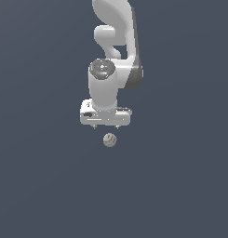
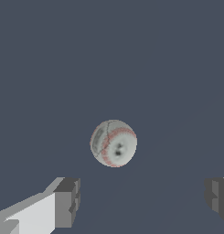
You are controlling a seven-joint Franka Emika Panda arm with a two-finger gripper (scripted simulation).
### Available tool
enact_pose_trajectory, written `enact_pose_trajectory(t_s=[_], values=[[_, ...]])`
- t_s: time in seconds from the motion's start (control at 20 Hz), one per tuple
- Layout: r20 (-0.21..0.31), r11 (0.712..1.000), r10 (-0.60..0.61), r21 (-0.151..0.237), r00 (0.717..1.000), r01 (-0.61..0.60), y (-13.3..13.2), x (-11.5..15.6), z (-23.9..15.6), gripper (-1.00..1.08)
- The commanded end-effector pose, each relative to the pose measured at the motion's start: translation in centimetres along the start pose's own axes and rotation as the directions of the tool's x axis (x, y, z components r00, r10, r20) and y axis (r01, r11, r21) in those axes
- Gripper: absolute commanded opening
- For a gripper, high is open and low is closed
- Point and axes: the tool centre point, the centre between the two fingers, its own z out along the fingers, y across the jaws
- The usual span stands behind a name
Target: Pick up the object and move it to a goal position.
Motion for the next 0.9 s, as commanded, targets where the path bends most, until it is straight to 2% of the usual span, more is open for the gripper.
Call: enact_pose_trajectory(t_s=[0.0,0.45,0.85], values=[[0.0,1.0,0.0,0.0,1.0,0.0,0.0,0.0,0.0,1.0],[-0.027,0.998,-0.064,-0.015,0.998,0.063,-1.2,1.0,-1.5,1.0],[-0.027,0.999,-0.035,-0.012,0.999,0.035,-1.3,0.9,-1.1,1.0]])
